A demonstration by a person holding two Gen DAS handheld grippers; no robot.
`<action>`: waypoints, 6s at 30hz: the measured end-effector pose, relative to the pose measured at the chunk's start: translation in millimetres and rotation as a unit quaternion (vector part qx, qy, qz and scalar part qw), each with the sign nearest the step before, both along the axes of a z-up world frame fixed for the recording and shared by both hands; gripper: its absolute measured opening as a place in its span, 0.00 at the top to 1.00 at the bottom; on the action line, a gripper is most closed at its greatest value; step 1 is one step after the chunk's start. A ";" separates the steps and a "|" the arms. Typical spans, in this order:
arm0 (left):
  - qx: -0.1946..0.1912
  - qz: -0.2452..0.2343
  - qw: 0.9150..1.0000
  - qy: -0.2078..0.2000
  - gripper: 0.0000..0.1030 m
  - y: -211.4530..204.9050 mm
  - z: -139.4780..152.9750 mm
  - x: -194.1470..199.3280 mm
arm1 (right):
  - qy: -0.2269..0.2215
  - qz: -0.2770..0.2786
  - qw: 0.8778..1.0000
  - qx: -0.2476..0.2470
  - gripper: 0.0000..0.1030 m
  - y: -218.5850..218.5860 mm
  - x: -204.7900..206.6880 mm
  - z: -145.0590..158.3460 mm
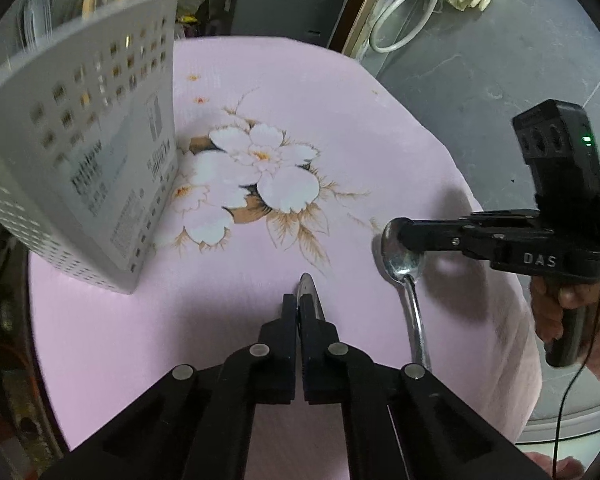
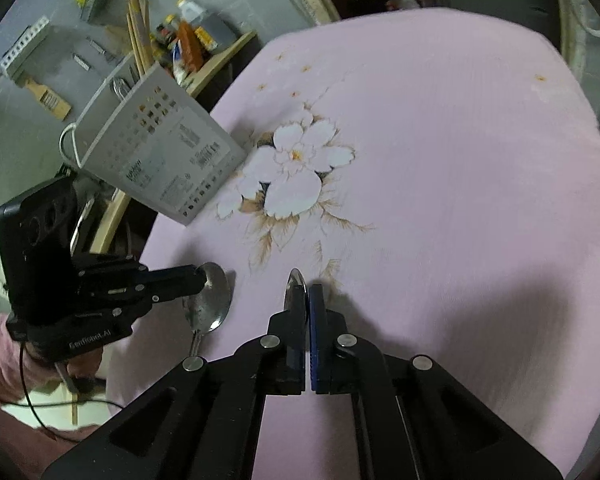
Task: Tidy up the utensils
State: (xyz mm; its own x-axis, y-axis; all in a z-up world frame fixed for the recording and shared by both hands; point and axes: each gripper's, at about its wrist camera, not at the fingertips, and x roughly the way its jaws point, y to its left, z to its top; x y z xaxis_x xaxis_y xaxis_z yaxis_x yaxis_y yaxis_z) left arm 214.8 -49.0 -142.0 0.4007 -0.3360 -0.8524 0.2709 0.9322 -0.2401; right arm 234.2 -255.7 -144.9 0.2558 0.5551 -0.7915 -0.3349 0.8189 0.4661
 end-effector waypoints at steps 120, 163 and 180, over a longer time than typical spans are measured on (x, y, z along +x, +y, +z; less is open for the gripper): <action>-0.012 0.175 0.936 -0.304 0.00 130.3 132.7 -62.6 | -0.330 -0.219 0.915 -0.079 0.12 84.4 -84.5 162.1; 0.017 0.219 0.923 -0.316 0.00 93.1 134.0 -272.2 | -0.365 -0.239 0.895 -0.091 0.01 13.1 -318.5 190.8; 0.019 0.217 0.925 -0.310 0.00 86.9 131.4 -271.7 | -0.356 -0.243 0.898 -0.095 0.01 14.4 -317.6 187.1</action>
State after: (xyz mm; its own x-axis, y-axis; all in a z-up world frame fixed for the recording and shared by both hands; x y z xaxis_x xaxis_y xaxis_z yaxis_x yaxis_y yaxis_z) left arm -56.9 37.9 -10.5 0.9070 -0.0034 -0.4211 -0.0556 0.9903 -0.1276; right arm -83.4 -241.3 42.1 0.9090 0.1138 -0.4009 -0.0747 0.9909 0.1119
